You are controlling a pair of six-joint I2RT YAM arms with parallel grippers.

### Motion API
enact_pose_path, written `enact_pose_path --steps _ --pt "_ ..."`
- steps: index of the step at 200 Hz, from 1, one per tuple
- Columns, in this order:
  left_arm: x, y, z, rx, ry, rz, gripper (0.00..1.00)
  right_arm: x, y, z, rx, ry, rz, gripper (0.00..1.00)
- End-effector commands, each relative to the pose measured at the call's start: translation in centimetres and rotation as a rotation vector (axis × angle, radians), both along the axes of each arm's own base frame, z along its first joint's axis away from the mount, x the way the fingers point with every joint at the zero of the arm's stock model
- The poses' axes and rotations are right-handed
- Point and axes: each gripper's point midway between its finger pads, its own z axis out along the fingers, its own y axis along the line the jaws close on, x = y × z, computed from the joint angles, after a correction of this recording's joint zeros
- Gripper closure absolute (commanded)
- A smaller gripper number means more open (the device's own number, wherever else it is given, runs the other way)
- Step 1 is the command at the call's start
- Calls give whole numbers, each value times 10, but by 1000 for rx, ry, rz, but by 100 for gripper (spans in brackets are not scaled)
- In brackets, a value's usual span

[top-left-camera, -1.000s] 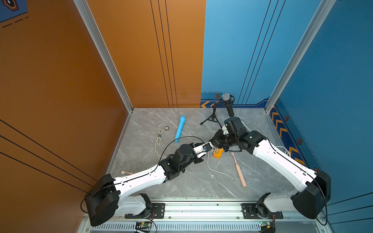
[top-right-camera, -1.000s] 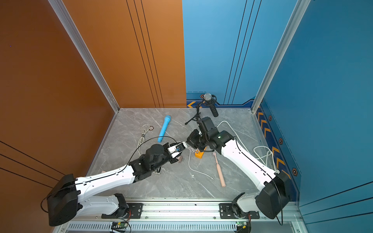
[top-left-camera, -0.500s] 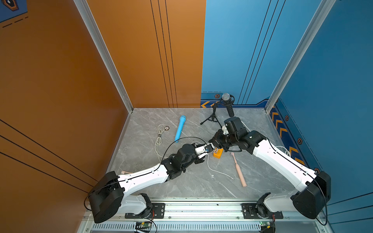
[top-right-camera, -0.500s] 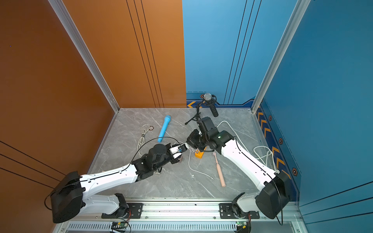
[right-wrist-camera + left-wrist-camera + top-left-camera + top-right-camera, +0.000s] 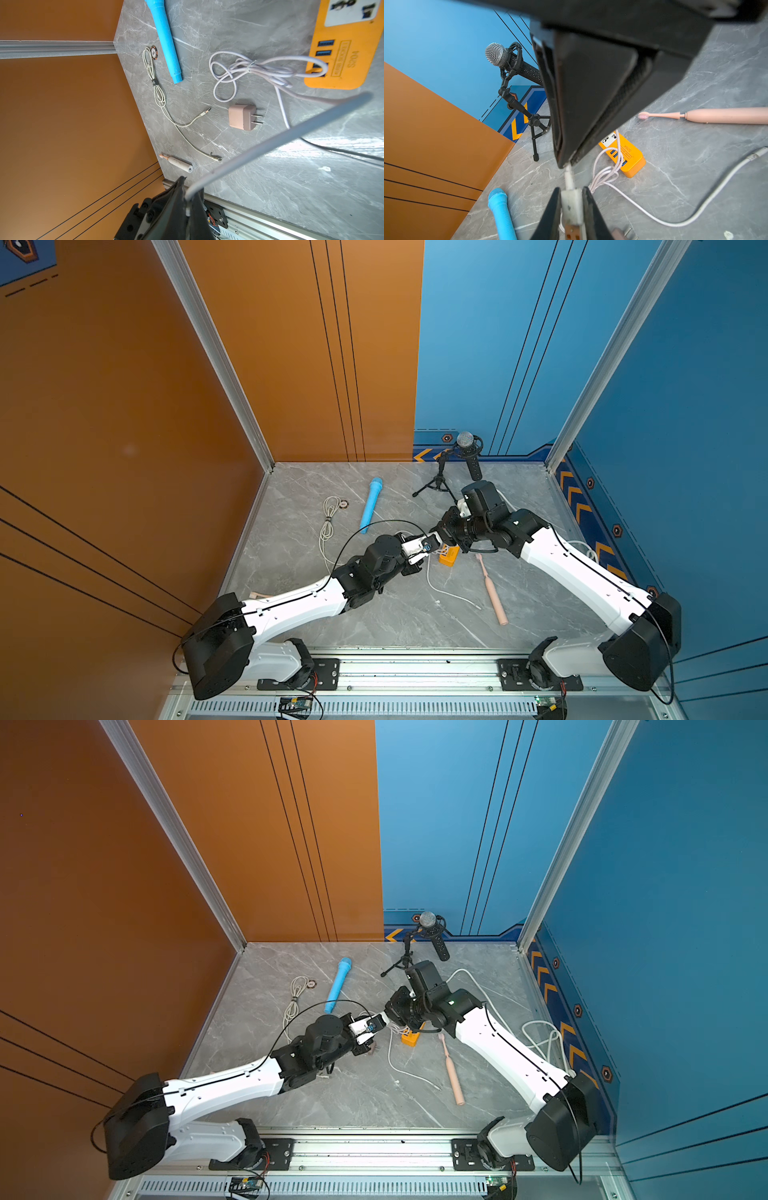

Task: Charge the electric toothbrush
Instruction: Pick up the charging cable from the center of the board.

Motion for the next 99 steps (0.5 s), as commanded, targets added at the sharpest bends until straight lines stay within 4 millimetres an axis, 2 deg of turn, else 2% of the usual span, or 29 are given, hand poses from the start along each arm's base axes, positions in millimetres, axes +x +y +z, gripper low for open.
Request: enact_pose_path --steps 1,38,56,65,89,99 --pt "6 2 15 -22 -31 20 87 -1 -4 -9 -23 25 -12 100" --pt "-3 0 13 -35 -16 -6 100 2 -5 0 -20 -12 -1 100" --pt "-6 2 16 -74 9 4 100 5 -4 10 -17 -55 22 98" --pt "-8 4 16 -109 47 5 100 6 -3 17 -14 -92 39 94" --pt "-9 8 19 -226 150 36 100 7 -4 33 3 -185 90 72" --pt "-11 8 21 -262 182 36 100 5 -1 39 29 -215 128 66"
